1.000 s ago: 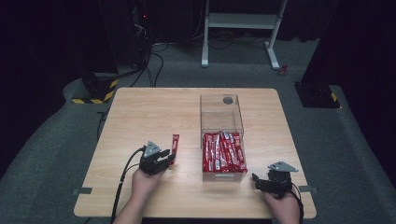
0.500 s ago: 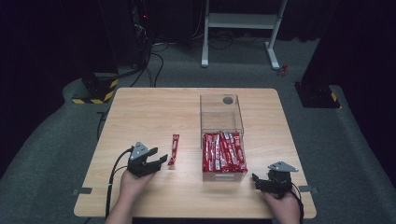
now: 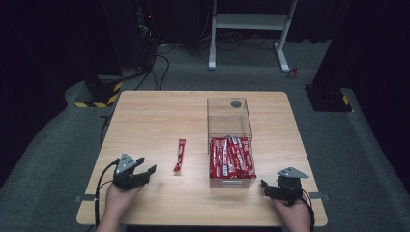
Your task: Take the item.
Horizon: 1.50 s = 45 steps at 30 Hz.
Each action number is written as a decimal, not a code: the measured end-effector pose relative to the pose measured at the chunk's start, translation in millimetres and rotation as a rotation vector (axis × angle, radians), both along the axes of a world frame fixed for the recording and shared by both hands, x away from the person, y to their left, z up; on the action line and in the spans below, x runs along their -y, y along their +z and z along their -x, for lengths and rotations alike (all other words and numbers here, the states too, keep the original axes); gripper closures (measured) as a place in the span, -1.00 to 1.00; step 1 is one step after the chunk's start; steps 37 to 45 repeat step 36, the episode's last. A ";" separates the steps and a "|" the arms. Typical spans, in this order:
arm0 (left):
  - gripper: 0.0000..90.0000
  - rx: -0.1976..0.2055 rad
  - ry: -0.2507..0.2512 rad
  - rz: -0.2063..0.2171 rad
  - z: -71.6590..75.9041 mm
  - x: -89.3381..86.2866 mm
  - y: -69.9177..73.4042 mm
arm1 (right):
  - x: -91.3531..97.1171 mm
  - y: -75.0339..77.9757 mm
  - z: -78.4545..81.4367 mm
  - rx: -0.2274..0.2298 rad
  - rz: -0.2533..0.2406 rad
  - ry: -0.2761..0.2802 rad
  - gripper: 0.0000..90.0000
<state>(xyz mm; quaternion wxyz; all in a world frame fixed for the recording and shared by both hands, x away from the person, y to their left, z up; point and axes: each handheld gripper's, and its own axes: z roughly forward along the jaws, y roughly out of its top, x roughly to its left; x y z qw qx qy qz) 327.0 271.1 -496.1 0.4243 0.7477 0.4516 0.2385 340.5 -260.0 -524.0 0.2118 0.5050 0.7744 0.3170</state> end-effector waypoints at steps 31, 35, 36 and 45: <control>-0.67 -0.166 0.127 -0.110 29.2 -40.2 -33.2 | -0.3 0.0 0.1 -0.001 0.001 0.014 -0.71; -0.67 -0.166 0.127 -0.109 29.2 -40.3 -33.2 | -1.0 -0.3 -0.2 -0.003 0.005 0.028 -0.75; -0.67 -0.167 0.127 -0.107 29.3 -40.2 -33.3 | -1.0 -0.2 -0.2 -0.004 0.004 0.028 -0.75; -0.67 -0.167 0.127 -0.107 29.3 -40.2 -33.3 | -1.0 -0.2 -0.2 -0.004 0.004 0.028 -0.75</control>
